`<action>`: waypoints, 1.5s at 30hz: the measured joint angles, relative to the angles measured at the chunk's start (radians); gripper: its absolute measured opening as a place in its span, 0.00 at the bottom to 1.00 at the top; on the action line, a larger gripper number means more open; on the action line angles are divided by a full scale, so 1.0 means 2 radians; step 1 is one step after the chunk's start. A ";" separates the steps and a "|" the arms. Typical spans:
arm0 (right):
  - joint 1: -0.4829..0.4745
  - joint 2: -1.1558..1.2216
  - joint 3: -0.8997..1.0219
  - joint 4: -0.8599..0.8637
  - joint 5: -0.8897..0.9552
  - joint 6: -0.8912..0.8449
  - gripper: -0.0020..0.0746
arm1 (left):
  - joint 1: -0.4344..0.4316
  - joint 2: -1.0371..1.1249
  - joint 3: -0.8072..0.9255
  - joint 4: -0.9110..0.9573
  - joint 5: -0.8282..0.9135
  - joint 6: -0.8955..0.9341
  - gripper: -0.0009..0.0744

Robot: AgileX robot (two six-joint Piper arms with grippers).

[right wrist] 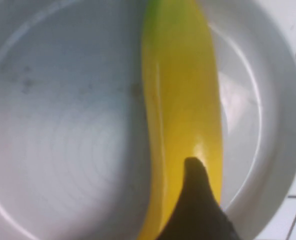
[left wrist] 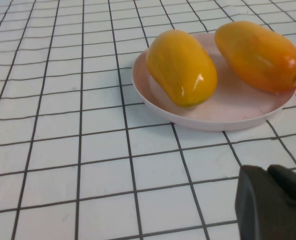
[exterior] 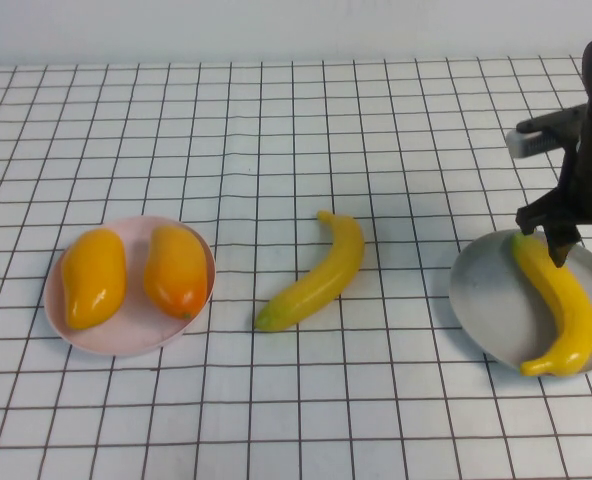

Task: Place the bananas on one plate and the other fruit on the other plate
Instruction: Put another type of fruit in the right plate

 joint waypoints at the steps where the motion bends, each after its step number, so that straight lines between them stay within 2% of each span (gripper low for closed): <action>1: 0.000 -0.004 -0.006 0.004 0.000 0.001 0.56 | 0.000 0.000 0.000 0.000 0.000 0.000 0.01; 5: 0.015 -0.031 -0.045 0.040 0.000 0.016 0.56 | 0.000 0.000 0.000 0.000 0.000 0.000 0.01; 9: 0.058 -0.042 -0.080 0.054 0.000 0.029 0.52 | 0.000 0.000 0.000 0.000 0.000 0.000 0.01; 14: 0.118 -0.011 -0.115 0.083 0.003 0.049 0.50 | 0.000 0.000 0.000 0.000 0.000 0.000 0.01; 18: 0.141 0.031 -0.168 0.116 0.004 0.057 0.54 | 0.000 0.000 0.000 0.000 0.000 0.000 0.01; 22: 0.146 0.080 -0.220 0.125 0.004 0.082 0.58 | 0.000 0.000 0.000 0.000 0.000 0.000 0.01; 29: 0.146 0.158 -0.295 0.139 0.004 0.109 0.60 | 0.000 0.000 0.000 0.000 0.000 0.000 0.01; 37: 0.146 0.215 -0.322 0.149 0.004 0.122 0.60 | 0.000 0.000 0.000 0.000 0.000 0.000 0.01; 40: 0.146 0.222 -0.322 0.151 0.004 0.122 0.57 | 0.000 0.000 0.000 0.000 0.000 0.000 0.01; 44: 0.146 0.222 -0.322 0.151 0.004 0.122 0.44 | 0.000 0.000 0.000 0.000 0.000 0.000 0.01; 45: 0.146 0.222 -0.322 0.151 0.004 0.122 0.44 | 0.000 0.000 0.000 0.000 0.000 0.000 0.01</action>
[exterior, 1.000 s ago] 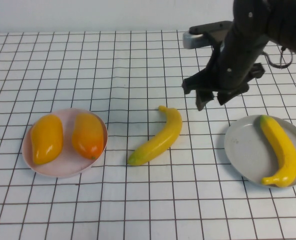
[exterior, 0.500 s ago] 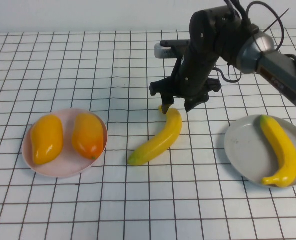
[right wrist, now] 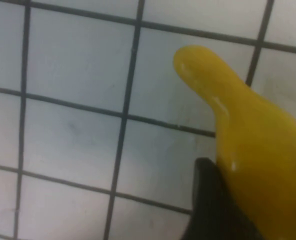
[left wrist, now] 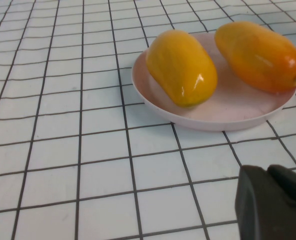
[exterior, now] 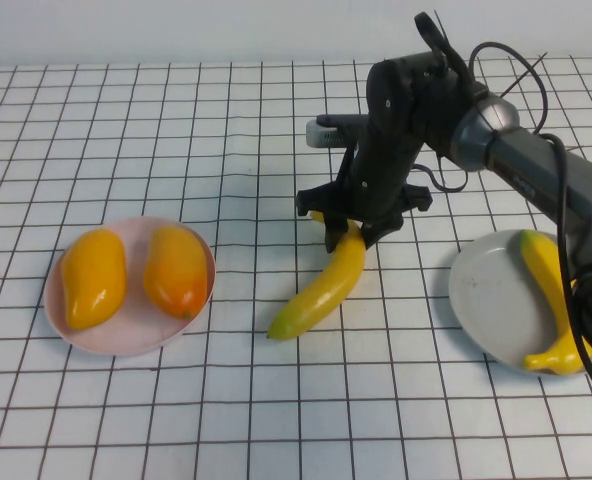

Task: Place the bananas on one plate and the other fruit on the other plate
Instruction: Put another type of fruit in the right plate

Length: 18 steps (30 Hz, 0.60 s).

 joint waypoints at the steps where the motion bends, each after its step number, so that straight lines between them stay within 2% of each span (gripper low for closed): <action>1: 0.000 -0.001 0.000 0.000 0.000 0.000 0.44 | 0.000 0.000 0.000 0.000 0.000 0.000 0.01; 7: 0.000 -0.053 0.000 -0.002 0.000 -0.065 0.44 | 0.000 0.000 0.000 0.000 0.000 0.000 0.01; 10: 0.000 -0.113 0.013 -0.042 0.000 -0.093 0.44 | 0.000 0.000 0.000 0.000 0.000 0.000 0.01; 14: -0.013 -0.197 0.089 -0.116 0.000 -0.101 0.44 | 0.000 0.000 0.000 0.000 0.000 0.000 0.01; 18: -0.057 -0.246 0.201 -0.136 0.000 -0.105 0.44 | 0.000 0.000 0.000 0.000 0.000 0.000 0.01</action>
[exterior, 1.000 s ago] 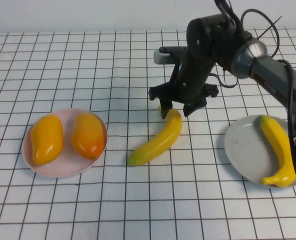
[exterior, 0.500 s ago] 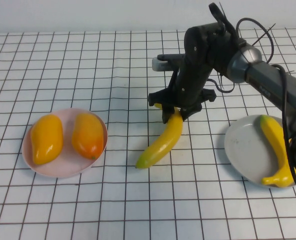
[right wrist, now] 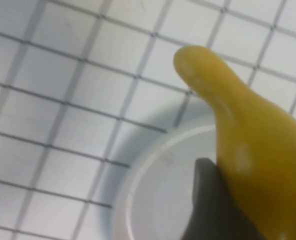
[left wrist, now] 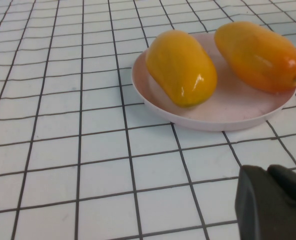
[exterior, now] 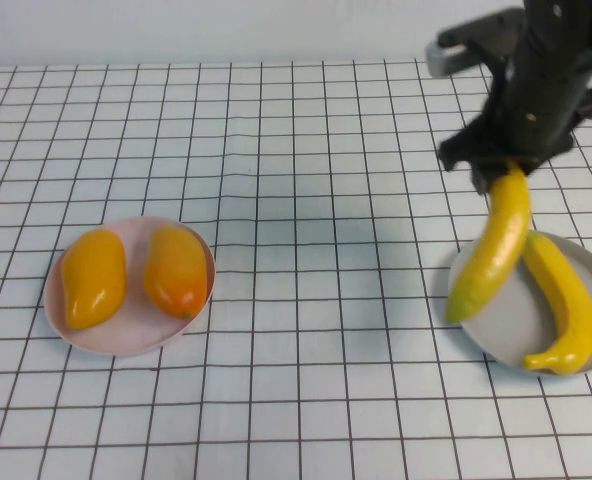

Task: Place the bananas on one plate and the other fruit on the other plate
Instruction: Put another type of fruit in the right plate

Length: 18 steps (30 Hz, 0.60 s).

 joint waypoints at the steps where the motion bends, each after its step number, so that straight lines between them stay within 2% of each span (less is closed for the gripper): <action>1: -0.013 -0.004 0.026 -0.002 0.000 -0.006 0.44 | 0.000 0.000 0.000 0.000 0.000 0.000 0.01; 6: -0.051 -0.002 0.102 -0.004 0.000 -0.054 0.44 | 0.000 0.000 0.000 0.000 0.000 0.000 0.01; 18: -0.053 0.028 0.112 0.008 -0.037 -0.090 0.44 | 0.000 0.000 0.000 0.000 0.000 0.000 0.01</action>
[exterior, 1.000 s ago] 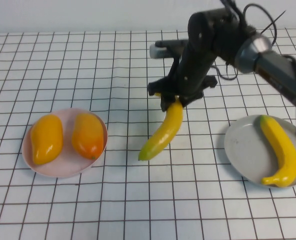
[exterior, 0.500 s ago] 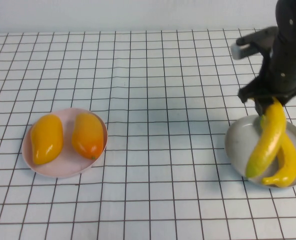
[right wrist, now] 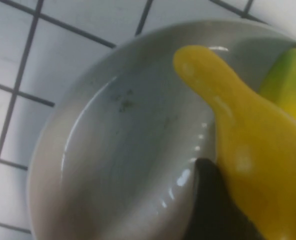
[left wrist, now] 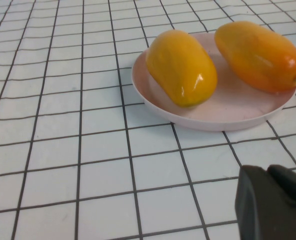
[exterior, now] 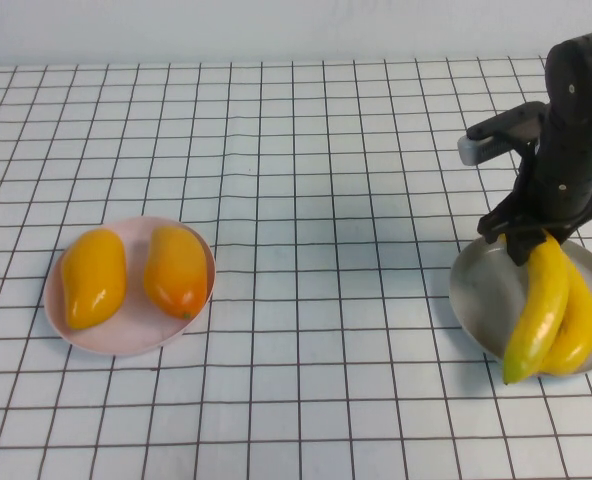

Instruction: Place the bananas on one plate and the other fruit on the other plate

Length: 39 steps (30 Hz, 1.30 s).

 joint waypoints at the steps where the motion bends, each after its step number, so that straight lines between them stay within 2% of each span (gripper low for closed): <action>1: 0.000 0.004 0.000 0.005 -0.006 0.000 0.44 | 0.000 0.000 0.000 0.000 0.000 0.000 0.01; 5: 0.000 0.015 0.000 0.024 -0.022 0.000 0.44 | 0.000 0.000 0.000 0.000 0.000 0.000 0.01; 12: 0.000 0.020 0.000 0.027 -0.026 0.000 0.51 | 0.000 0.000 0.000 0.000 0.000 0.000 0.01; 18: 0.000 0.020 -0.001 0.009 0.001 0.000 0.50 | 0.000 0.000 0.000 0.000 0.000 0.000 0.01; 20: 0.000 0.014 -0.001 0.011 0.008 0.002 0.46 | 0.000 0.000 0.000 0.000 0.000 0.000 0.01; 23: 0.000 -0.015 0.014 0.035 -0.014 0.018 0.30 | 0.000 0.000 0.000 0.000 0.000 0.000 0.01; 25: 0.000 -0.055 0.041 0.074 -0.062 0.020 0.15 | 0.000 0.000 0.000 0.000 0.000 0.000 0.01; 27: 0.002 -0.104 0.076 0.114 -0.124 0.013 0.07 | 0.000 0.000 0.000 0.000 0.000 0.000 0.01; 31: 0.024 -0.225 0.167 0.152 -0.229 -0.005 0.02 | 0.000 0.000 0.000 0.000 0.000 0.000 0.01; 39: 0.046 -0.436 0.351 0.180 -0.397 -0.011 0.01 | 0.000 0.000 0.000 0.000 0.000 0.000 0.01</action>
